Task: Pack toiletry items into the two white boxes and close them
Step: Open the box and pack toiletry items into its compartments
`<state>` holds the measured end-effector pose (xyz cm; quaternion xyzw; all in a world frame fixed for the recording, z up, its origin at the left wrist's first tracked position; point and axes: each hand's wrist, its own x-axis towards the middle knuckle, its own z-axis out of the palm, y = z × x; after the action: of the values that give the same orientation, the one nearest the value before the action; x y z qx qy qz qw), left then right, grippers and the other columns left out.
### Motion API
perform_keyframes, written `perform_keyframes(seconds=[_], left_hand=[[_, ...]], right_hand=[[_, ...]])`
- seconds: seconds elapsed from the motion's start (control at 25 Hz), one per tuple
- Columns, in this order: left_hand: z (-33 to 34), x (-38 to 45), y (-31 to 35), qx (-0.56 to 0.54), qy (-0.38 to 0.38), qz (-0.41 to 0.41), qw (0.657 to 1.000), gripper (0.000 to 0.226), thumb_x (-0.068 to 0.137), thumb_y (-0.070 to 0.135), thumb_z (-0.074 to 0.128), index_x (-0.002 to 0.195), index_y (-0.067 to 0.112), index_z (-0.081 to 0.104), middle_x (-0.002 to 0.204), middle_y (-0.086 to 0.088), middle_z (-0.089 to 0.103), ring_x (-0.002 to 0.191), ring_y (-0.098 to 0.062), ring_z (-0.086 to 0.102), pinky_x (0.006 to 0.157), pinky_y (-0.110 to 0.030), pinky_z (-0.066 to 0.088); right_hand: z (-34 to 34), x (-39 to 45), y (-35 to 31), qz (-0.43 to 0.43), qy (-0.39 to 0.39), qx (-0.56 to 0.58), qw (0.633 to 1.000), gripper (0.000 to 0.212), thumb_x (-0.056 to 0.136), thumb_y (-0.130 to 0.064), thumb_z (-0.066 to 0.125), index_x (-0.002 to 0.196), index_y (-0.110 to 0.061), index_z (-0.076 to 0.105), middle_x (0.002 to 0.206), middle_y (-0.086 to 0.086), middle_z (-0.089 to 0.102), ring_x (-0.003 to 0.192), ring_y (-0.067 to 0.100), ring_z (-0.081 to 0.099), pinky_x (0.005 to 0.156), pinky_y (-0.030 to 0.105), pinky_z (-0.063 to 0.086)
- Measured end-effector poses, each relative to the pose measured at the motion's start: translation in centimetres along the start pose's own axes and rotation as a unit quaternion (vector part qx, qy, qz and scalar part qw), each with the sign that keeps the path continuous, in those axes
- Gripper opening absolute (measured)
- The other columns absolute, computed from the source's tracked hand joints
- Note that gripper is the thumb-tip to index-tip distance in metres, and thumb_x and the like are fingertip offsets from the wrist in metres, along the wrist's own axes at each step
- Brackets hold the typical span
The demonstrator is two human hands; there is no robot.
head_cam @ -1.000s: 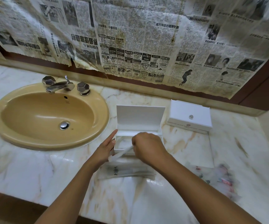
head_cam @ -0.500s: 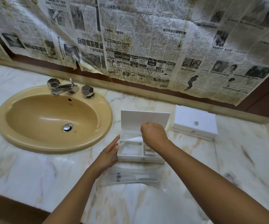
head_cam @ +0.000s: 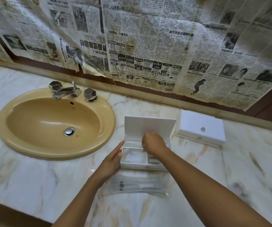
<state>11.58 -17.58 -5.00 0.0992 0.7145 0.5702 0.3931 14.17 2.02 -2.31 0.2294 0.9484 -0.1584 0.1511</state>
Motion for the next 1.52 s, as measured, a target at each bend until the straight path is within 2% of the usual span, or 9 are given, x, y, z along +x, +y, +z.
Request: perform_keyframes(seconds=[0.16,0.24,0.36,0.52,0.64,0.8,1.0,1.28,1.52], left_hand=[[-0.2,0.2,-0.2,-0.004,-0.002,-0.003,1.000,0.037,0.102,0.040,0.040,0.129,0.066,0.042,0.145,0.012,0.042,0.138,-0.007,0.036,0.100,-0.029,0.046],[-0.3,0.2,-0.3,-0.004,-0.009,-0.003,1.000,0.037,0.102,0.043,0.040,0.129,0.067,0.042,0.147,0.010,0.043,0.139,-0.007,0.036,0.099,-0.029,0.046],[-0.2,0.2,-0.3,0.001,-0.009,-0.001,1.000,0.037,0.102,0.043,0.039,0.129,0.068,0.041,0.147,0.011,0.043,0.139,-0.007,0.036,0.097,-0.027,0.047],[-0.2,0.2,-0.3,0.018,-0.006,0.008,1.000,0.037,0.102,0.043,0.040,0.128,0.070,0.040,0.142,0.013,0.047,0.137,-0.005,0.038,0.094,-0.027,0.050],[-0.3,0.1,-0.4,0.024,-0.009,0.011,1.000,0.036,0.101,0.045,0.040,0.128,0.070,0.040,0.141,0.013,0.050,0.135,-0.006,0.041,0.093,-0.026,0.052],[-0.2,0.1,-0.3,0.018,-0.007,-0.002,1.000,0.037,0.103,0.042,0.039,0.128,0.068,0.041,0.137,0.009,0.053,0.132,-0.007,0.045,0.090,-0.022,0.051],[-0.1,0.2,-0.2,0.006,0.000,-0.016,1.000,0.039,0.103,0.038,0.039,0.129,0.066,0.044,0.144,-0.001,0.048,0.137,-0.013,0.040,0.092,-0.025,0.048],[0.1,0.0,0.0,-0.003,0.004,-0.021,1.000,0.039,0.103,0.036,0.040,0.124,0.068,0.047,0.144,0.013,0.049,0.135,-0.011,0.044,0.080,-0.018,0.051],[0.0,-0.1,0.1,-0.003,0.004,-0.021,1.000,0.039,0.103,0.036,0.041,0.129,0.064,0.045,0.144,0.012,0.050,0.135,-0.011,0.044,0.075,-0.012,0.052]], right_hand=[[-0.1,0.1,0.3,0.026,-0.032,0.026,0.999,0.027,0.083,-0.003,0.051,0.057,-0.013,0.050,0.069,0.006,0.054,0.072,0.027,0.057,0.061,0.030,0.044],[-0.3,-0.2,0.0,0.016,-0.018,0.031,0.999,0.030,0.093,-0.020,0.049,0.065,-0.012,0.051,0.073,0.005,0.054,0.074,0.027,0.055,0.064,0.030,0.043],[0.6,-1.1,-0.4,0.011,-0.052,0.035,0.998,0.061,0.098,-0.058,0.027,0.081,-0.009,0.059,0.088,0.008,0.059,0.087,0.028,0.058,0.075,0.034,0.044],[1.8,-1.6,-0.4,0.016,-0.069,0.031,0.997,0.076,0.094,-0.067,0.013,0.075,-0.010,0.059,0.096,0.010,0.064,0.093,0.027,0.060,0.080,0.036,0.046],[1.4,-2.0,-0.2,0.005,-0.054,0.042,0.998,0.071,0.097,-0.062,0.017,0.082,-0.009,0.062,0.098,0.010,0.064,0.099,0.028,0.060,0.088,0.039,0.046],[1.5,-3.9,-0.1,-0.041,0.081,0.046,0.995,0.041,0.098,-0.042,0.044,0.119,-0.014,0.065,0.119,0.006,0.062,0.113,0.025,0.053,0.096,0.037,0.041],[2.3,-7.7,-0.9,-0.148,0.158,0.063,0.974,0.023,0.092,-0.024,0.057,0.104,-0.010,0.069,0.102,0.007,0.064,0.100,0.025,0.055,0.088,0.036,0.044],[5.0,-10.8,-2.0,-0.210,-0.013,-0.037,0.977,0.031,0.084,-0.026,0.065,0.113,-0.013,0.064,0.113,0.009,0.060,0.105,0.031,0.056,0.081,0.036,0.043],[7.0,-11.2,-1.6,-0.216,-0.011,-0.068,0.974,0.025,0.082,0.002,0.053,0.105,-0.003,0.060,0.104,0.019,0.054,0.096,0.039,0.054,0.066,0.035,0.027]])
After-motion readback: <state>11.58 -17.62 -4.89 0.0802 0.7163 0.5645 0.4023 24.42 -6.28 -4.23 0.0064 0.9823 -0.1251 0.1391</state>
